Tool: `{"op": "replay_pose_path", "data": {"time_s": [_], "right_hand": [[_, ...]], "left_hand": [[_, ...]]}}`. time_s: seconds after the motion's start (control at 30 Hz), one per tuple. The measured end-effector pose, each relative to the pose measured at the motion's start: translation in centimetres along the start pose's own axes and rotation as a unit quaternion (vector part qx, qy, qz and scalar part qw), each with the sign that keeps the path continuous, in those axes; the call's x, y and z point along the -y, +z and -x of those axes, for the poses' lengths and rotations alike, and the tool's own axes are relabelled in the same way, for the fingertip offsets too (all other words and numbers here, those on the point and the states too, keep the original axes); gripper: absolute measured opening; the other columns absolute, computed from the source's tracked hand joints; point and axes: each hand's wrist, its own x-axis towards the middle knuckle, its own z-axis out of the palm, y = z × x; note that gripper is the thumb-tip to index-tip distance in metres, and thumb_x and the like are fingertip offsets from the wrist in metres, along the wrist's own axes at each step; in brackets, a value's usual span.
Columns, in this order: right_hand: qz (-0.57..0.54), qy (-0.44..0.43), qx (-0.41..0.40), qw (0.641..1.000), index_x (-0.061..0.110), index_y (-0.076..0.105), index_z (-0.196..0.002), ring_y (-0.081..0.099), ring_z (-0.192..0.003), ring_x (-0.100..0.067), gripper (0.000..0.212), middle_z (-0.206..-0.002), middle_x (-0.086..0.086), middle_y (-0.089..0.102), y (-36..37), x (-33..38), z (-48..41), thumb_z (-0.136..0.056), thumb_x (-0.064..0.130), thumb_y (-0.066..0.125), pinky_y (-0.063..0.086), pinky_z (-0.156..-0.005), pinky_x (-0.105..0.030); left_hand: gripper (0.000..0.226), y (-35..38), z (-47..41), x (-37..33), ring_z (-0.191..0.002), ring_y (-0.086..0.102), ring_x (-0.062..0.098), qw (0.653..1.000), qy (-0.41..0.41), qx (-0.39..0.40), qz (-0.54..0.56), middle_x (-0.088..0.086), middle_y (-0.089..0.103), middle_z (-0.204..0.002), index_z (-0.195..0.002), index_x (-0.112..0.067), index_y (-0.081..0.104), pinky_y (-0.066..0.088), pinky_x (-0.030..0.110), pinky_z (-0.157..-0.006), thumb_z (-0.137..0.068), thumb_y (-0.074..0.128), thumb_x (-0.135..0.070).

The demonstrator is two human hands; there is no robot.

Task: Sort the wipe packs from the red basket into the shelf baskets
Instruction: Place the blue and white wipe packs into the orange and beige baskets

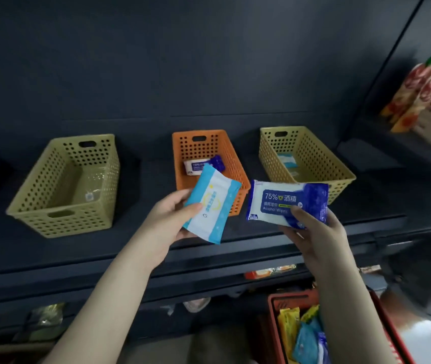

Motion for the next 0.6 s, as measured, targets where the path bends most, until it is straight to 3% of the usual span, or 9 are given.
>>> {"op": "replay_pose_path", "data": {"time_s": [0.1,0.27,0.33,0.47,0.6], "right_hand": [[-0.007,0.0,0.015,1.0,0.007,0.057,-0.12,0.072,-0.094,-0.024,0.036,-0.108,-0.012,0.071,3.1,0.5,-1.6,-0.086,0.003,0.067,0.06,-0.067,-0.031],[0.026,0.012,0.058,0.998,0.01,0.056,-0.12,0.071,-0.095,-0.025,0.031,-0.11,-0.011,0.07,8.3,1.2,-6.8,-0.089,0.01,0.065,0.06,-0.078,-0.039],[0.072,0.023,0.067,0.995,0.013,0.055,-0.123,0.072,-0.093,-0.024,0.037,-0.111,-0.01,0.069,10.4,1.1,-9.5,-0.088,0.015,0.067,0.061,-0.073,-0.037],[0.18,0.018,0.116,0.977,0.018,0.058,-0.104,0.072,-0.091,-0.022,0.017,-0.104,-0.008,0.069,14.6,-0.3,-15.0,-0.09,0.014,0.066,0.061,-0.072,-0.036],[0.299,0.035,0.157,0.941,0.017,0.055,-0.113,0.067,-0.09,-0.019,0.028,-0.105,-0.006,0.066,18.3,-3.6,-19.3,-0.089,0.006,0.064,0.059,-0.07,-0.035]], "left_hand": [[0.026,-1.9,-1.7,-1.2,-0.097,0.07,0.014,1.0,0.012,-0.021,0.019,-0.004,0.073,-0.108,-0.112,-0.027,0.065,0.057,0.032,-0.067,-0.091,0.062,-0.012],[0.024,-3.7,-6.2,-2.6,-0.095,0.071,0.015,0.994,0.044,-0.084,0.052,-0.005,0.074,-0.105,-0.112,-0.025,0.065,0.058,0.037,-0.072,-0.093,0.06,-0.012],[0.022,-4.1,-8.1,-3.1,-0.093,0.072,0.013,0.991,0.053,-0.11,0.061,-0.005,0.074,-0.103,-0.104,-0.029,0.065,0.058,0.036,-0.072,-0.093,0.059,-0.011],[0.024,-5.0,-11.7,-3.6,-0.094,0.072,0.013,0.982,0.061,-0.161,0.072,-0.003,0.073,-0.108,-0.111,-0.027,0.063,0.058,0.034,-0.069,-0.093,0.06,-0.012],[0.023,-5.9,-14.1,-3.6,-0.095,0.071,0.014,0.973,0.066,-0.2,0.089,-0.001,0.072,-0.109,-0.11,-0.028,0.062,0.058,0.034,-0.071,-0.093,0.06,-0.012]]}}
